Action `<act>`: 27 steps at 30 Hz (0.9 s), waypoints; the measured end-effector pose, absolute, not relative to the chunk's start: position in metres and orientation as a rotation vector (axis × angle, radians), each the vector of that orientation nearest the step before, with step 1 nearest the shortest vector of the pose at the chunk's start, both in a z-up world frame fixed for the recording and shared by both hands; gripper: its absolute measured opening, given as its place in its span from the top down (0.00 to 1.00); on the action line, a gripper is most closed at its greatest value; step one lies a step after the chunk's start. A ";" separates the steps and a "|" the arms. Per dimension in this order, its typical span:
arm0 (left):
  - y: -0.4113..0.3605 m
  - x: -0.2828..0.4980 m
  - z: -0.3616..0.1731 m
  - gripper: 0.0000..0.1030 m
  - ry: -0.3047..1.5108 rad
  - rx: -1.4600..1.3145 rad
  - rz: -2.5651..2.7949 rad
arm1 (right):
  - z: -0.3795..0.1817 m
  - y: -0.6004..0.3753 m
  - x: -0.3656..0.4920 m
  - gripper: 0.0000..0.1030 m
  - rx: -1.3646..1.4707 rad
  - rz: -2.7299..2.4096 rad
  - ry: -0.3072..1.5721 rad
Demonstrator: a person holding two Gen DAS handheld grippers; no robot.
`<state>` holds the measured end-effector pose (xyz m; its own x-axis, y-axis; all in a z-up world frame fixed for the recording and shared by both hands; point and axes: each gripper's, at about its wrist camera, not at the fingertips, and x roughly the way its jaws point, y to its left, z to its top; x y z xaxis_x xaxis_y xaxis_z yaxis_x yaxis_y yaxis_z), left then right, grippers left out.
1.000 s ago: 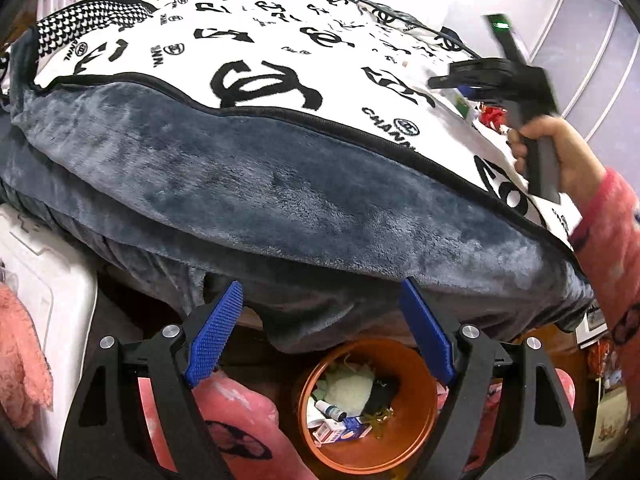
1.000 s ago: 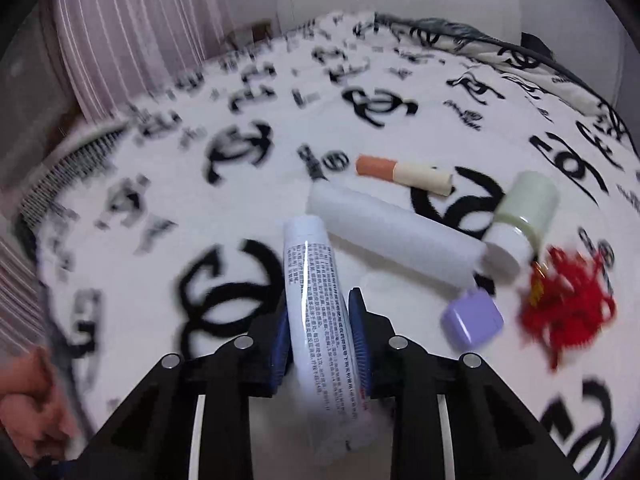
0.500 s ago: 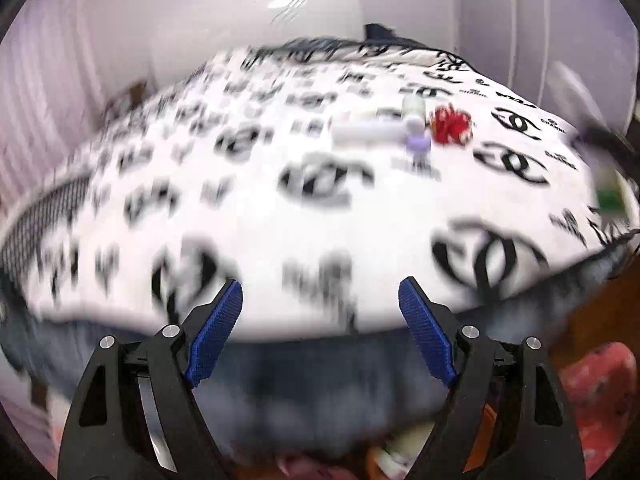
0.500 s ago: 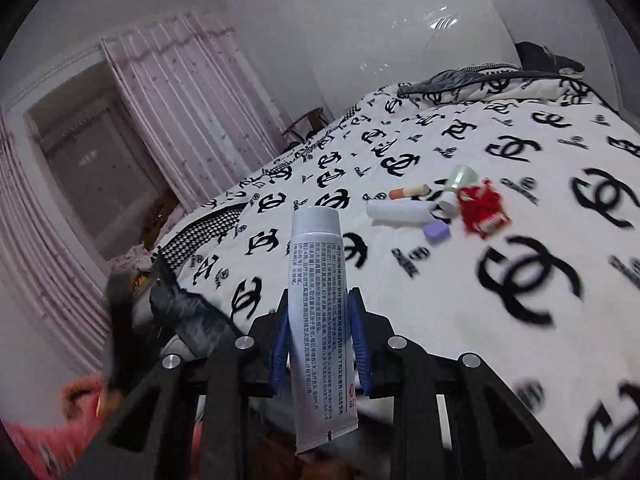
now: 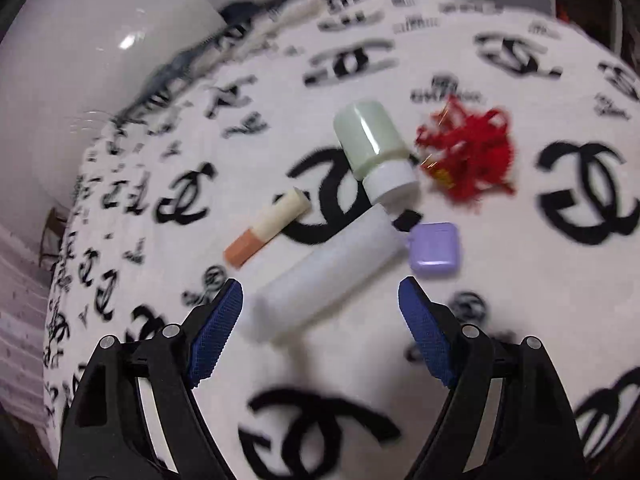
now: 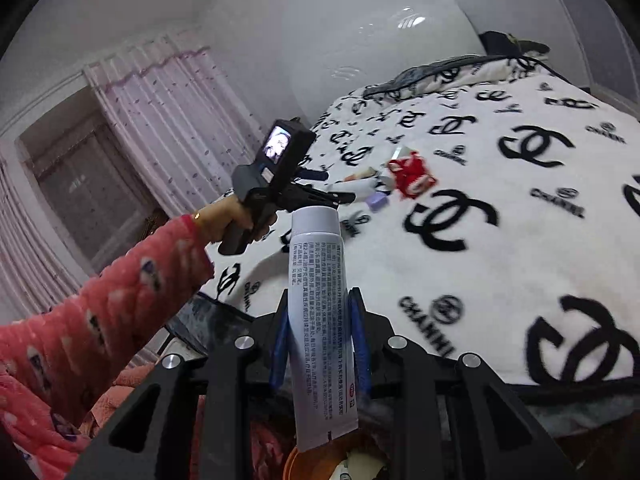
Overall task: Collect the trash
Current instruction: 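Grasp the white foam stick with the left tool while the right tool holds the tube, then carry the foam stick and white tube to the orange bowl and release them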
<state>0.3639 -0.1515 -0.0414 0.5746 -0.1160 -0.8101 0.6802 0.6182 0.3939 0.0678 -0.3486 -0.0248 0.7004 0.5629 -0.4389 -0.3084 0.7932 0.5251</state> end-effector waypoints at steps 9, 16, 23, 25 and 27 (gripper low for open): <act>-0.152 0.391 -0.058 0.47 0.952 0.707 -0.532 | -0.041 -0.366 0.079 0.74 0.470 0.481 0.639; -0.119 0.364 -0.020 0.59 0.922 0.455 -0.522 | -0.037 -0.355 0.071 0.74 0.466 0.494 0.632; -0.081 0.278 0.027 0.60 0.835 0.313 -0.572 | -0.027 -0.330 0.048 0.74 0.429 0.520 0.635; -0.071 0.242 0.034 0.60 0.821 0.275 -0.610 | -0.026 -0.320 0.039 0.74 0.412 0.526 0.644; -0.061 0.206 0.037 0.60 0.809 0.256 -0.638 | -0.026 -0.311 0.031 0.74 0.399 0.530 0.655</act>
<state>0.2058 -0.0613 0.0372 0.5173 -0.4309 -0.7394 0.6194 0.7847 -0.0240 0.0308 -0.3113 -0.0264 0.6698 0.5780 -0.4661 -0.3351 0.7955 0.5049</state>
